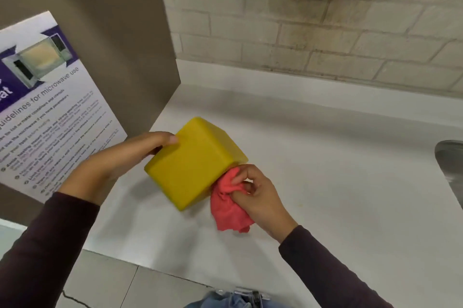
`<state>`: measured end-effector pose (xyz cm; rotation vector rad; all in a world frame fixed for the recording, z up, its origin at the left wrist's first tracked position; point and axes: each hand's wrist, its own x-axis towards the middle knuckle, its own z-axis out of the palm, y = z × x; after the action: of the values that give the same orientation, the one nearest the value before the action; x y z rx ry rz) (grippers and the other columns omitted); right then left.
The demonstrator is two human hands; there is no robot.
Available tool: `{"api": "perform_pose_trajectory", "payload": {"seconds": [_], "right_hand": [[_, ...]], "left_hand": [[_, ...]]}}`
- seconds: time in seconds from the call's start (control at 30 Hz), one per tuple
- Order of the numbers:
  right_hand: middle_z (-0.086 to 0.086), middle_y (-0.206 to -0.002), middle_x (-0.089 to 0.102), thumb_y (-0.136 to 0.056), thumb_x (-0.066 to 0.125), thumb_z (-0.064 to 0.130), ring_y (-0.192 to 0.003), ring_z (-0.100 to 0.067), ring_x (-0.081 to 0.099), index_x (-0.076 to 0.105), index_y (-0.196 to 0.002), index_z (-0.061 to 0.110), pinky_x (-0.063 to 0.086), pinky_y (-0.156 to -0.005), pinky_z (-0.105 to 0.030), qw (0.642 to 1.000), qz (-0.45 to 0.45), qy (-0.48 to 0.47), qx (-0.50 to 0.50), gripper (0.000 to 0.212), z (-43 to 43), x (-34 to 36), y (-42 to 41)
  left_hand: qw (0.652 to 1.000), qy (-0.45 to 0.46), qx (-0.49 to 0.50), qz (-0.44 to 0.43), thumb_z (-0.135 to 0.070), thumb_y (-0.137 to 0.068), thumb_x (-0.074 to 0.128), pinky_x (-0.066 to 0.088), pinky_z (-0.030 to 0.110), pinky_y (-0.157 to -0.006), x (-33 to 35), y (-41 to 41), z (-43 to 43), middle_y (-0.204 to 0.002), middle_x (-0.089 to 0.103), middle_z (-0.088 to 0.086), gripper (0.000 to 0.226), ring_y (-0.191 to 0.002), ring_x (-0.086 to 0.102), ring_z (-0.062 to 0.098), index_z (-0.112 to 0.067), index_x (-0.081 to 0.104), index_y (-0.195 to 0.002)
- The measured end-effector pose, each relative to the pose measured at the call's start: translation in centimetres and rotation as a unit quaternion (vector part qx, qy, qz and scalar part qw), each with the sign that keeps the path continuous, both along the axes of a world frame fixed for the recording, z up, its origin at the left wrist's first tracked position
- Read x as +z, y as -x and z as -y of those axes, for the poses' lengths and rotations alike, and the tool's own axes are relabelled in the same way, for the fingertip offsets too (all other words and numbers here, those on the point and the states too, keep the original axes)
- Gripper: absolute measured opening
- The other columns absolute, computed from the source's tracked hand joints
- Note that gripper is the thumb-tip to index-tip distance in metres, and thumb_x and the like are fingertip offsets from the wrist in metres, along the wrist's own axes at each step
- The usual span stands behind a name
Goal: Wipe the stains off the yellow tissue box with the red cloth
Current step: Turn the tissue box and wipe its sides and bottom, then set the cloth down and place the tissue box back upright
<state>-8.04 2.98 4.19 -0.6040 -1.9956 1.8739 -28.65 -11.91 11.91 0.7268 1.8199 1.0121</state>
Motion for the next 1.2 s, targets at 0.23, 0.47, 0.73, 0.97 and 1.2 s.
{"api": "perform_pose_trajectory", "payload": {"seconds": [0.23,0.47,0.73,0.97,1.2], "right_hand": [[-0.004,-0.097,0.057,-0.065,0.056,-0.023,-0.088,0.001,0.058,0.067,-0.077,-0.003,0.043,-0.078,-0.010,0.991,-0.037,-0.054,0.114,0.026,2.6,-1.0,1.0],[-0.003,-0.105,0.068,-0.074,0.053,-0.017,-0.100,-0.014,0.063,0.068,-0.088,0.013,0.048,-0.088,-0.023,0.992,0.025,-0.005,0.123,0.036,1.7,-2.8,0.3],[0.008,-0.096,0.068,-0.086,0.051,-0.005,-0.087,0.002,0.062,0.067,-0.092,0.019,0.045,-0.076,-0.010,0.995,0.077,0.003,0.058,0.029,0.6,-3.9,-0.6],[0.020,-0.086,0.066,-0.077,0.051,0.020,-0.081,0.004,0.063,0.065,-0.079,0.039,0.045,-0.066,-0.006,0.989,0.099,-0.063,-0.092,0.023,-1.8,-3.9,-3.3],[0.008,-0.094,0.056,-0.078,0.059,0.012,-0.087,-0.008,0.055,0.068,-0.094,0.022,0.043,-0.075,-0.020,0.938,0.222,-0.239,-0.118,0.021,-2.8,-6.5,-7.8]], "left_hand": [[0.988,0.076,0.127,-0.030,-0.085,-0.029,0.059,0.040,0.044,-0.100,-1.8,-1.0,2.7,-0.117,0.057,0.001,0.099,-0.109,0.055,0.024,-0.032,0.051,-0.112],[0.986,-0.056,0.154,-0.011,-0.060,-0.041,0.073,0.046,0.029,-0.078,-6.0,-2.3,4.5,-0.101,0.068,-0.004,0.069,-0.100,0.062,0.024,-0.024,0.063,-0.100],[0.981,-0.106,0.141,-0.077,-0.049,-0.041,0.076,0.041,0.029,-0.091,-8.0,-2.2,2.5,-0.141,0.032,-0.017,0.061,-0.122,0.042,0.007,-0.025,0.062,-0.096],[0.972,-0.161,0.151,-0.082,-0.029,-0.060,0.080,0.042,0.021,-0.081,-10.3,-3.4,-0.2,-0.120,0.045,-0.021,0.040,-0.109,0.048,-0.005,-0.024,0.062,-0.095],[0.972,-0.200,0.107,-0.065,-0.031,-0.059,0.068,0.040,0.021,-0.079,-11.0,-4.1,-2.4,-0.114,0.046,-0.018,0.037,-0.108,0.048,0.005,-0.025,0.060,-0.094]]}}
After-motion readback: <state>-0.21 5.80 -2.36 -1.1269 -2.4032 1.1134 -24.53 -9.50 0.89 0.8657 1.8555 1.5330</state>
